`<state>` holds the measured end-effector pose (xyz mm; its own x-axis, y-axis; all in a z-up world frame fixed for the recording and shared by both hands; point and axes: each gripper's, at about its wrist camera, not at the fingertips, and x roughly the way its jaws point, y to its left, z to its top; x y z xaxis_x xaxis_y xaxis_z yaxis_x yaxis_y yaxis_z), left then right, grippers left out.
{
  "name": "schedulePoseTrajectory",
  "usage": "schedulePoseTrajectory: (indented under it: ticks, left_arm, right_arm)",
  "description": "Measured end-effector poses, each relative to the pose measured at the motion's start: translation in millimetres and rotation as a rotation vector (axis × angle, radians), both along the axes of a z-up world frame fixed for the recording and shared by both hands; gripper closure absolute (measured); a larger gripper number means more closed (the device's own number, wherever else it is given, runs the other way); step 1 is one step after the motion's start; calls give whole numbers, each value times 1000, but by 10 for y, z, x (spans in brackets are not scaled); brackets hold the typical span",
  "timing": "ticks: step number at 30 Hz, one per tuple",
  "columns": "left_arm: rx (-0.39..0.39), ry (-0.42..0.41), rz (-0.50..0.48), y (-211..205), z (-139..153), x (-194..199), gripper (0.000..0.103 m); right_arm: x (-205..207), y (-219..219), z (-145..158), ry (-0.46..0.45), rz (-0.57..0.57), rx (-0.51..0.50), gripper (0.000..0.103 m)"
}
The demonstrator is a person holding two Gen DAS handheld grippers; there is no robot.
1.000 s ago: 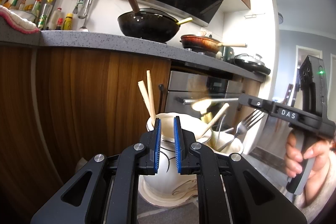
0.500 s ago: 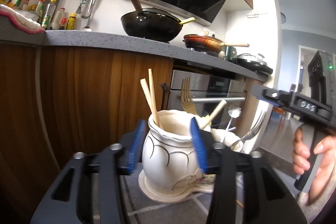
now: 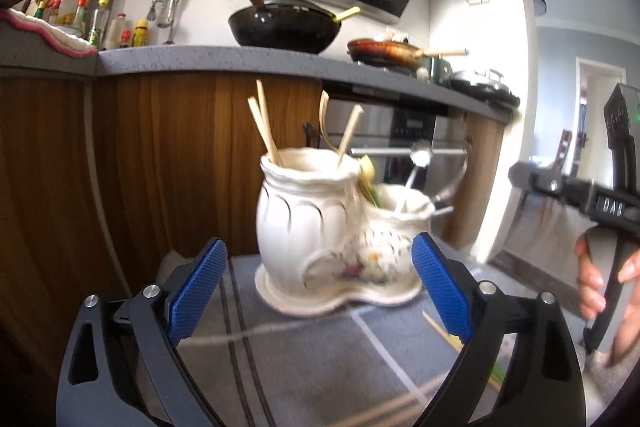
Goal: Organize utensils
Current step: 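Move both tools back toward the last chopstick and yellow-green spoon on the cloth, then grasp the yellow-green spoon handle with the right tool while the left tool grasps the wooden chopstick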
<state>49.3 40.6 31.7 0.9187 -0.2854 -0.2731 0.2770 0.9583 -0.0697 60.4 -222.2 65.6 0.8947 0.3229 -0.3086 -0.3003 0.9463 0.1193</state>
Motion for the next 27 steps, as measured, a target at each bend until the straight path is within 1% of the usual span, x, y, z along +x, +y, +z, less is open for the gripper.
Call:
schedulePoseTrajectory:
  ticks: [3, 7, 9, 11, 14, 16, 17, 19, 20, 22, 27]
  left_arm:
    - [5, 47, 8, -49, -71, -57, 9]
    - [16, 112, 24, -88, -151, -67, 8]
    - [33, 145, 27, -135, -208, -59, 8]
    - [58, 177, 29, -187, -270, -55, 8]
    - [88, 211, 32, -238, -340, -58, 8]
    - [96, 223, 32, -258, -374, -74, 8]
    - [95, 227, 31, -259, -383, -80, 8]
    - [90, 229, 31, -249, -391, -98, 8]
    - [89, 228, 31, -244, -389, -98, 8]
    - [87, 228, 31, -238, -392, -110, 8]
    - [96, 232, 26, -255, -402, -105, 8]
  right_arm:
    - [-33, -41, -181, 79, -14, -18, 6]
    - [-74, -79, -484, 215, -8, -25, 6]
    - [-100, -54, -607, 268, 1, -40, 6]
    - [-139, -4, -712, 309, 15, -64, 9]
    - [-226, 101, -826, 349, 43, -106, 19]
    - [-272, 185, -875, 369, 63, -130, 33]
    - [-281, 212, -883, 377, 72, -137, 36]
    - [-302, 264, -918, 396, 93, -147, 51]
    - [-316, 291, -934, 407, 104, -153, 54]
    - [-316, 338, -959, 420, 113, -163, 65]
    - [-296, 366, -1026, 451, 125, -165, 78]
